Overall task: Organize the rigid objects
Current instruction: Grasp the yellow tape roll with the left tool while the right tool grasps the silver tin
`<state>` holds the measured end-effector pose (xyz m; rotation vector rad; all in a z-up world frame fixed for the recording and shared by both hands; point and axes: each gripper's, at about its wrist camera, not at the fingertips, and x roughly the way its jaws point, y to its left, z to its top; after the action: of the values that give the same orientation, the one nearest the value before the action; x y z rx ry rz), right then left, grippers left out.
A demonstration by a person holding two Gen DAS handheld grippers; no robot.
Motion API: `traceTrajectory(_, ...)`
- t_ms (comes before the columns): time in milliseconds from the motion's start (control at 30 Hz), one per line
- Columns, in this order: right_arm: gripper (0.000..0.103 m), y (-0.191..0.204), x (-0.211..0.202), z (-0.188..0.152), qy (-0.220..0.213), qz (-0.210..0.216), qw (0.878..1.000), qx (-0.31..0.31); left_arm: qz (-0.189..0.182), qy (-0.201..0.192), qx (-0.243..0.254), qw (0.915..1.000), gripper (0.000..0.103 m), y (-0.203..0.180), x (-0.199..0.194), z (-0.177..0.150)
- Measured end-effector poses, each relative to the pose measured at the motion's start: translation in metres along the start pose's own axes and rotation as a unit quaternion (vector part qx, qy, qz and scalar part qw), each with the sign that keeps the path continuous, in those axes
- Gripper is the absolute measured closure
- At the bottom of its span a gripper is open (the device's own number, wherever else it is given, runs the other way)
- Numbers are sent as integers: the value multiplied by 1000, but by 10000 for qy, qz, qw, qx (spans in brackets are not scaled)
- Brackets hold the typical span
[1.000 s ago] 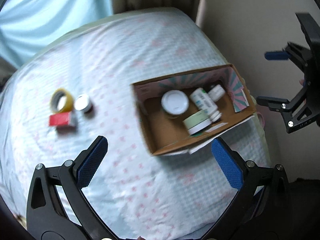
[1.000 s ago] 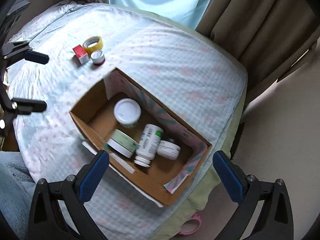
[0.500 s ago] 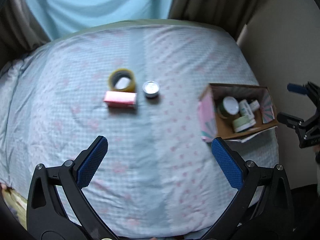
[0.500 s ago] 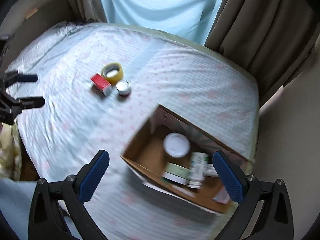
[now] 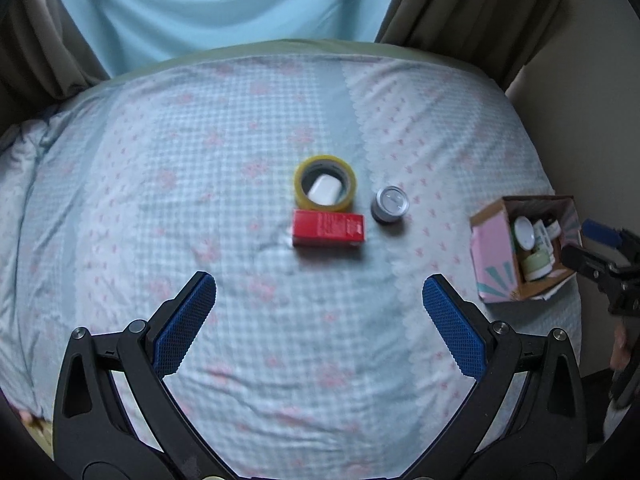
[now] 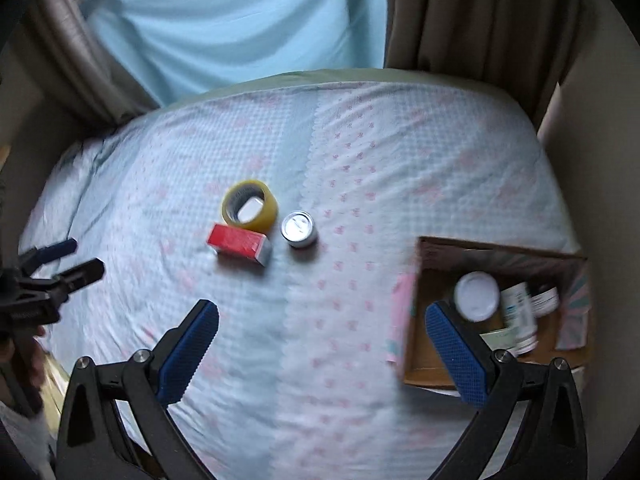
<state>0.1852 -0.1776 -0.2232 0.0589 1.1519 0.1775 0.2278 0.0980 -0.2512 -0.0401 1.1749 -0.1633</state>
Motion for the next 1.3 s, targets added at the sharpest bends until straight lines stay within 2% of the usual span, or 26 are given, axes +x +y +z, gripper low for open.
traceTrajectory(200, 0, 16, 41, 12, 98, -43, 9999, 3, -166, 336, 49, 9993, 0, 8, 60, 32)
traceTrajectory(433, 0, 8, 99, 18, 314, -140, 9991, -264, -122, 806, 373, 9960, 0, -10, 138, 53)
traceTrajectory(633, 0, 12, 145, 26, 363, -270, 9932, -1076, 3, 1288, 494, 9904, 0, -19, 209, 71)
traceTrajectory(800, 0, 27, 192, 28, 516, -382, 9789, -1942, 65, 1614, 461, 9858, 0, -16, 257, 75)
traceTrajectory(900, 1, 33, 214, 30, 596, -351, 9711, -2286, 131, 1751, 502, 9832, 0, -16, 278, 75)
traceTrajectory(1000, 6, 38, 238, 36, 715, -254, 9649, -2514, 187, 1844, 527, 9813, 0, -16, 293, 74)
traceTrajectory(1300, 17, 44, 281, 48, 906, 42, 9581, -2716, 259, 1869, 500, 9808, 0, -18, 322, 76)
